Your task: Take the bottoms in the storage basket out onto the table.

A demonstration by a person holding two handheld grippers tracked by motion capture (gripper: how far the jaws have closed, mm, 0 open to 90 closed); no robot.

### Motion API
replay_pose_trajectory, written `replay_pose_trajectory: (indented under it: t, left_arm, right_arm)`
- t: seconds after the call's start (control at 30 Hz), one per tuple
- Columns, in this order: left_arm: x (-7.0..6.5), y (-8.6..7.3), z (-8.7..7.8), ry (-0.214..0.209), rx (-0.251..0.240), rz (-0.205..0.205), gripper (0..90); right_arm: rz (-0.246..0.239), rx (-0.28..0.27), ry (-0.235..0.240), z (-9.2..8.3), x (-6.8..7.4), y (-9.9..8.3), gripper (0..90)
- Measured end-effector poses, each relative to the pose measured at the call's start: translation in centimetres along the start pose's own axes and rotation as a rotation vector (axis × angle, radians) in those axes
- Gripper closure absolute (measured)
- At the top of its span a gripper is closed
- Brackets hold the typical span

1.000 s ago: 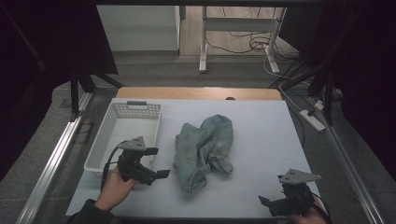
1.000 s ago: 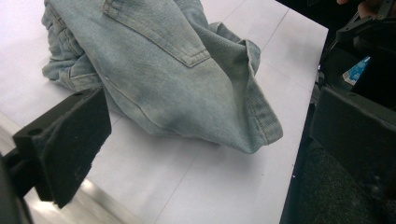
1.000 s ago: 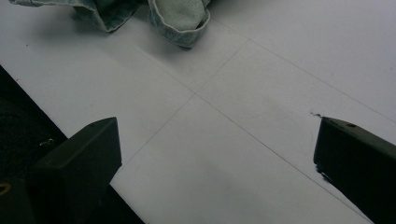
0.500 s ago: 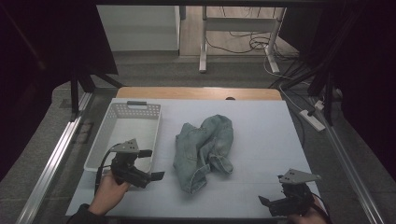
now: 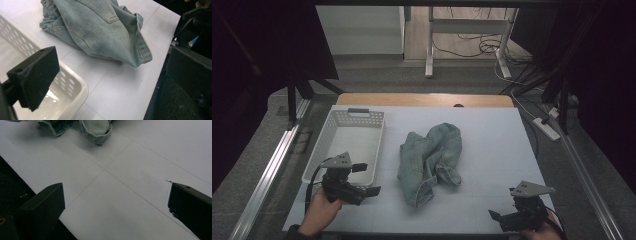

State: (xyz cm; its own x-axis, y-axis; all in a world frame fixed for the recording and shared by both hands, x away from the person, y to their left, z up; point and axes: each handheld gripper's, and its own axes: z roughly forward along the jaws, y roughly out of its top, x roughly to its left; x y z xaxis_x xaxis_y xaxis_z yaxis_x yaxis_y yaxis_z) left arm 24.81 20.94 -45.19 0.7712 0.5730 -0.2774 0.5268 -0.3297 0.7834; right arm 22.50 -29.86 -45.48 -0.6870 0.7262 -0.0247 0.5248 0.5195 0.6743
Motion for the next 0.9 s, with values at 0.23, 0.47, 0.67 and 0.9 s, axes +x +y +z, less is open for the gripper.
replay_pose_trajectory:
  t: [0.23,0.47,0.67,0.9]
  left_arm:
    - [0.2,-0.6,-0.6,0.013,-0.007,-0.016,0.0]
    - [0.5,-1.3,-1.2,0.013,-0.018,-0.038,0.0]
    - [0.7,-2.0,-1.7,0.008,-0.023,-0.056,0.0]
    - [0.8,-2.8,-2.5,0.026,-0.027,-0.073,0.0]
  right_arm:
    - [-0.001,0.001,-0.001,0.0,0.0,0.0,1.3]
    - [0.000,0.003,-0.003,0.0,0.0,0.0,1.3]
    - [-0.001,0.005,-0.004,0.0,0.0,0.0,1.3]
    - [-0.002,0.006,-0.005,0.1,0.0,0.0,1.3]
